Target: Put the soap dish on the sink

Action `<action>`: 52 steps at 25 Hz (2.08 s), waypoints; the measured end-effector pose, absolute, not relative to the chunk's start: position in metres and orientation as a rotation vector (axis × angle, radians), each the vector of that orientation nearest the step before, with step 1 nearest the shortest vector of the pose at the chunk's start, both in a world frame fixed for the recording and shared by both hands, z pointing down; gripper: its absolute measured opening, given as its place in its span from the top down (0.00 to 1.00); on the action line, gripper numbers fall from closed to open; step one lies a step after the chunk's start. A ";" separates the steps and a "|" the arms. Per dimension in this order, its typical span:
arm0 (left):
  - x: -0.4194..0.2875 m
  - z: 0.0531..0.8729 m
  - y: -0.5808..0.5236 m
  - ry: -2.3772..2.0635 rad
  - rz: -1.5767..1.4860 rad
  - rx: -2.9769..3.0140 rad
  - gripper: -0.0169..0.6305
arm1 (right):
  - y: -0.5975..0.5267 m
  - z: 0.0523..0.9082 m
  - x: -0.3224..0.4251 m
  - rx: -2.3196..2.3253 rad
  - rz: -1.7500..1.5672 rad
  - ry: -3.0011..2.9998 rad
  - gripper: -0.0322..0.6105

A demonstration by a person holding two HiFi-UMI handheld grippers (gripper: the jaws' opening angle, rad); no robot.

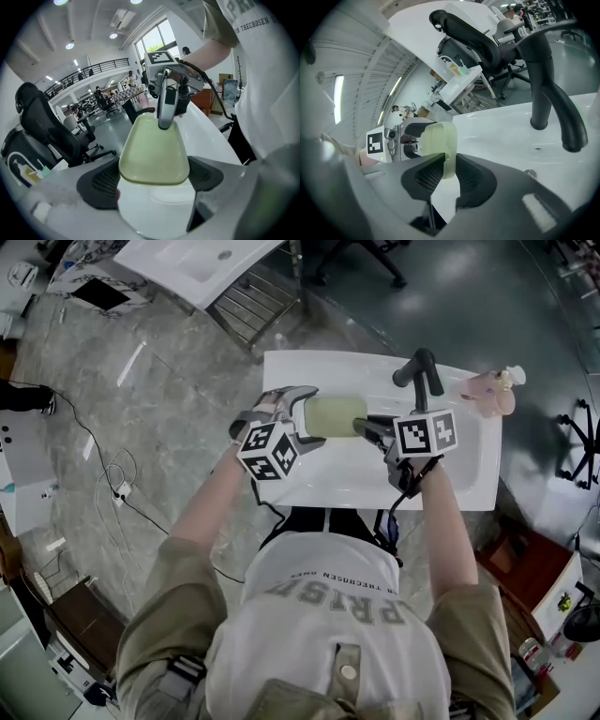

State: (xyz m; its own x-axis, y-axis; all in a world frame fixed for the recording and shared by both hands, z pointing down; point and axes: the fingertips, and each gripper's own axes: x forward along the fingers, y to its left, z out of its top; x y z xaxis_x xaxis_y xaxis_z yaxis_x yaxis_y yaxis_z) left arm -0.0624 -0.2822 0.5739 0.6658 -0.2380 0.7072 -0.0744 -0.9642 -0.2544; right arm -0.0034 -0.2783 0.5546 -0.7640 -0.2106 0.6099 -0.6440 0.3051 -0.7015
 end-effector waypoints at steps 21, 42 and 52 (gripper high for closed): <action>-0.056 0.647 -0.349 0.134 -1.368 -2.698 0.26 | -0.342 0.617 0.004 0.872 1.472 -1.976 0.83; -0.059 0.683 -0.372 0.096 -1.490 -2.616 0.27 | -0.366 0.650 0.002 0.896 1.471 -1.896 0.83; -0.059 0.690 -0.373 0.059 -1.516 -2.591 0.27 | -0.368 0.660 0.002 0.911 1.489 -1.839 0.81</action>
